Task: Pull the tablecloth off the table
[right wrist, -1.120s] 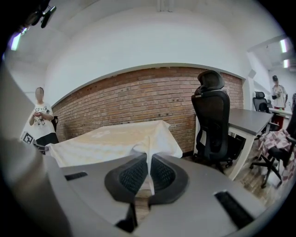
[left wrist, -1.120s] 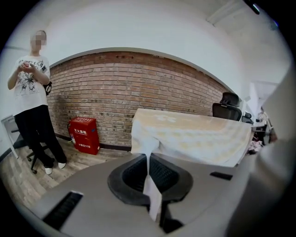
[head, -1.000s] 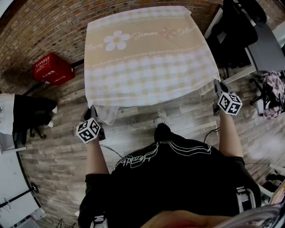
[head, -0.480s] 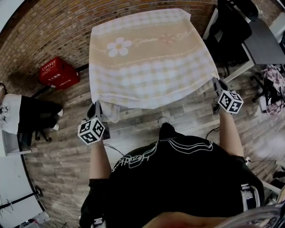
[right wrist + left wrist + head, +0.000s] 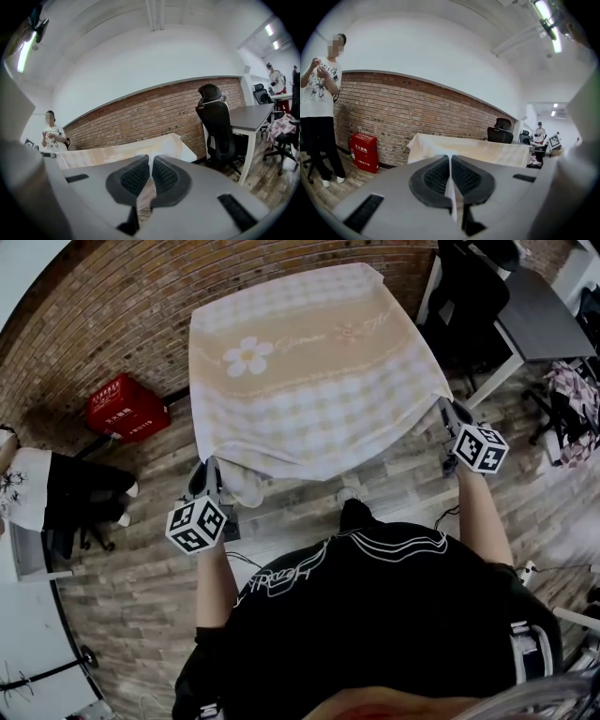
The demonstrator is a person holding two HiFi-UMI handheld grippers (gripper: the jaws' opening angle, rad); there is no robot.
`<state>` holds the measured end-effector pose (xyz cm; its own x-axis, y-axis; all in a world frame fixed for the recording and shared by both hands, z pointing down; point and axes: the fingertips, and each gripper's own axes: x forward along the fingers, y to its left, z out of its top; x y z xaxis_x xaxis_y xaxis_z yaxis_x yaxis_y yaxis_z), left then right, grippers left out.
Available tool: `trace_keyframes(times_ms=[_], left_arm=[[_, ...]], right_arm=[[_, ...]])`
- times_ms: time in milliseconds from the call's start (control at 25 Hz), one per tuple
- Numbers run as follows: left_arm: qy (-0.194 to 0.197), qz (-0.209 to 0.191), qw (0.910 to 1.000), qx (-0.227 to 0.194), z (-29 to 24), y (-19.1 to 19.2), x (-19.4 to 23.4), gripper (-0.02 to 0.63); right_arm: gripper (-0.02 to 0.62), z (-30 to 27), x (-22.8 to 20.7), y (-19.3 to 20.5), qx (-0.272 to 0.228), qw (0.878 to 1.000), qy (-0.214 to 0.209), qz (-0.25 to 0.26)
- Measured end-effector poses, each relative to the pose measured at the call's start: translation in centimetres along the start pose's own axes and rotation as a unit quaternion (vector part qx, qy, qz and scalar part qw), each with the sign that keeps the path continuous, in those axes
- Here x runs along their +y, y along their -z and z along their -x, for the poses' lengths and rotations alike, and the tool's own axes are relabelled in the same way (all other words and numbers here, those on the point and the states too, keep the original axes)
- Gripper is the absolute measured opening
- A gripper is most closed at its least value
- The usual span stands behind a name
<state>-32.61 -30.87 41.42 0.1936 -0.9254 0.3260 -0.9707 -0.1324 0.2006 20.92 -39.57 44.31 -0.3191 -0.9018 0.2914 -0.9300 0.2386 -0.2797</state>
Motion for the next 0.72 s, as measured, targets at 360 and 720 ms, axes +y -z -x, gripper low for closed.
trace_keyframes(times_ms=[360, 720], left_arm=[[0.025, -0.007, 0.9996, -0.011, 4.1, 0.6, -2.4, 0.006], [0.057, -0.006, 0.9981, -0.022, 8.3, 1.1, -4.6, 0.006]], right_arm=[[-0.003, 3.7, 2.9, 0.7, -0.002, 1.000, -0.015, 0.017], [-0.003, 8.0, 4.4, 2.4, -0.006, 1.000, -0.020, 0.012]])
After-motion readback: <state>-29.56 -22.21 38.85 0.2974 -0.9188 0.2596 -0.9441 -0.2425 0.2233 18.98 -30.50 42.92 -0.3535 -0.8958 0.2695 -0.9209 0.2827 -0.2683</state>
